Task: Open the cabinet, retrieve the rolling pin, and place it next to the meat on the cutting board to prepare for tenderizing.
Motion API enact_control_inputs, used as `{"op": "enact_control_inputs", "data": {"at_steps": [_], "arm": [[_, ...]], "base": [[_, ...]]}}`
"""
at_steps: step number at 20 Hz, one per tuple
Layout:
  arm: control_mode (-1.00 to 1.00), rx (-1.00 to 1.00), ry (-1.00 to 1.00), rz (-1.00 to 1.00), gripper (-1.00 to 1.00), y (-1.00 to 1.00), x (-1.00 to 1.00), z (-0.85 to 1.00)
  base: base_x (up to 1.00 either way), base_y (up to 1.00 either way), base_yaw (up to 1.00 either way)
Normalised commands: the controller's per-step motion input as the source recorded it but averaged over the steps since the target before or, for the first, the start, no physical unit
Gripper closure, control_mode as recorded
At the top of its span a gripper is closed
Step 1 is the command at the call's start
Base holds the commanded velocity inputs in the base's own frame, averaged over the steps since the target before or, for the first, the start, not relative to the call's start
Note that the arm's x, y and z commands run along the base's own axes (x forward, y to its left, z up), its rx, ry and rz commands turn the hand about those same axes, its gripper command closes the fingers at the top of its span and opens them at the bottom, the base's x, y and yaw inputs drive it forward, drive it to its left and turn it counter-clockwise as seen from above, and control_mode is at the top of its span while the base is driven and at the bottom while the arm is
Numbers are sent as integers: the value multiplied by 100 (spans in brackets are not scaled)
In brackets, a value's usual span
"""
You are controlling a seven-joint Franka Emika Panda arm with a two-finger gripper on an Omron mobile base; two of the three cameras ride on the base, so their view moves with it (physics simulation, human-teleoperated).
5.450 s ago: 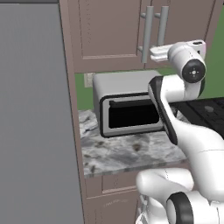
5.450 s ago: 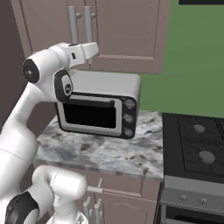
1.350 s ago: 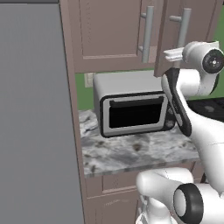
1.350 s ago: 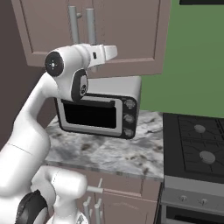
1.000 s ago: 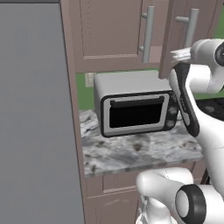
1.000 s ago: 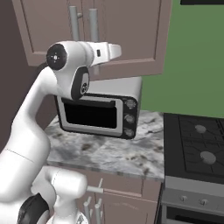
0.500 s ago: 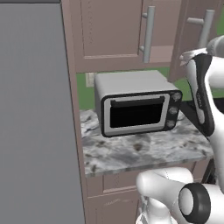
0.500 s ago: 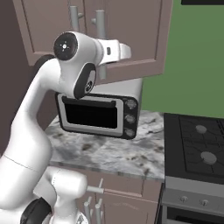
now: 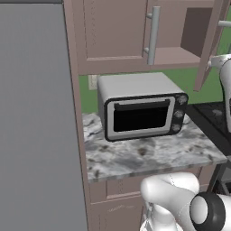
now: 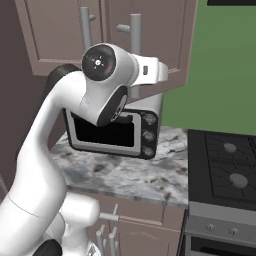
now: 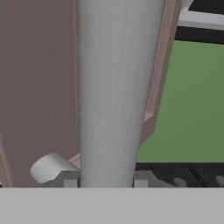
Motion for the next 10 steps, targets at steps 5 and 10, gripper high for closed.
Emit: {"op": "enact_control_inputs", "data": {"at_steps": [5, 10], "arm": [[-100, 1, -4, 0, -100, 2, -21, -3], [-100, 0, -3, 1, -100, 9, -39, 2]], "base": [[0, 0, 0], [0, 0, 0]]}}
